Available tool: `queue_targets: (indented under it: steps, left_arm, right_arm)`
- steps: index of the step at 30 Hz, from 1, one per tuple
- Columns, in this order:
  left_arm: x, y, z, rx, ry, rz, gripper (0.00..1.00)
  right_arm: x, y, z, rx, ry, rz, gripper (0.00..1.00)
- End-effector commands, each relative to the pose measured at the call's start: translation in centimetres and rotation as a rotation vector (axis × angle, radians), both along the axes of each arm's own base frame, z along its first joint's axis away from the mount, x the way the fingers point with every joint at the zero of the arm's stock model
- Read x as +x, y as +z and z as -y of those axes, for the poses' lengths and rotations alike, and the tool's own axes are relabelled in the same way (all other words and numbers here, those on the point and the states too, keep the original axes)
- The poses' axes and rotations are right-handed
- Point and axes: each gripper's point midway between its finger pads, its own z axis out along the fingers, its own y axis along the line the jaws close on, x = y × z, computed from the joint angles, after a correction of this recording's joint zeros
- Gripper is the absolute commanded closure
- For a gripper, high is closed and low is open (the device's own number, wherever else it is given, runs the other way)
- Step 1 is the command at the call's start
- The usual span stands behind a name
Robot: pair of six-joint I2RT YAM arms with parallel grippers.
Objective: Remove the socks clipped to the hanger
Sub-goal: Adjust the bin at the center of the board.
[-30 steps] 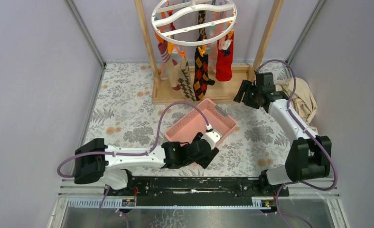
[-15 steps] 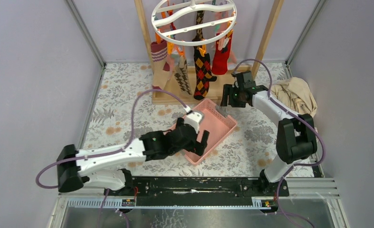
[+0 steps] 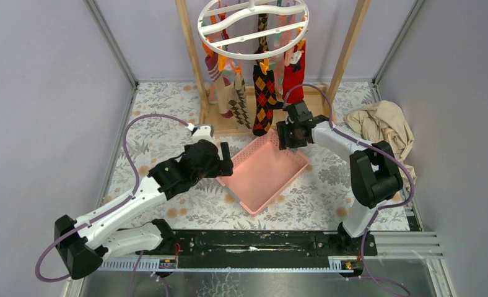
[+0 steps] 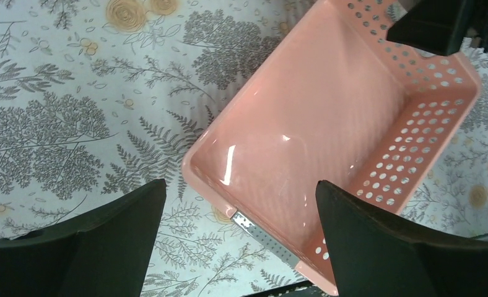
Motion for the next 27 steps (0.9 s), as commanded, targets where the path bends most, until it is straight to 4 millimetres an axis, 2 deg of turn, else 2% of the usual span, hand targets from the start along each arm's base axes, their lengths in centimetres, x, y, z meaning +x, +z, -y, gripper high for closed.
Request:
queue_targets:
  steps: [1,4,10,13,18,27]
  left_arm:
    - [0.1,-0.7,-1.1,-0.010,0.058,-0.001,0.02]
    - [0.0,-1.1,-1.2,-0.021,0.066,0.002,0.02]
    - [-0.4,-0.8,-1.7,-0.057,0.083,0.015,0.02]
    - [-0.7,-0.6,-2.0,-0.060,0.087,0.021,0.02]
    - [-1.0,-0.3,-2.3,-0.060,0.078,0.021,0.02]
    - [-0.8,0.8,-3.2,-0.048,0.106,0.058,0.02]
  right_arm:
    - [-1.3,-0.8,1.4,-0.062,-0.044,-0.012,0.48]
    - [-2.5,-1.0,1.8,-0.047,-0.075,-0.018,0.54]
    - [-5.3,-0.4,3.7,-0.033,-0.202,-0.008,0.78]
    - [-6.2,0.9,3.9,0.019,-0.250,0.025,0.79]
    - [-6.4,3.1,4.4,0.024,-0.256,0.069,0.79]
    - [-8.8,3.0,4.1,0.056,-0.190,0.014,0.79]
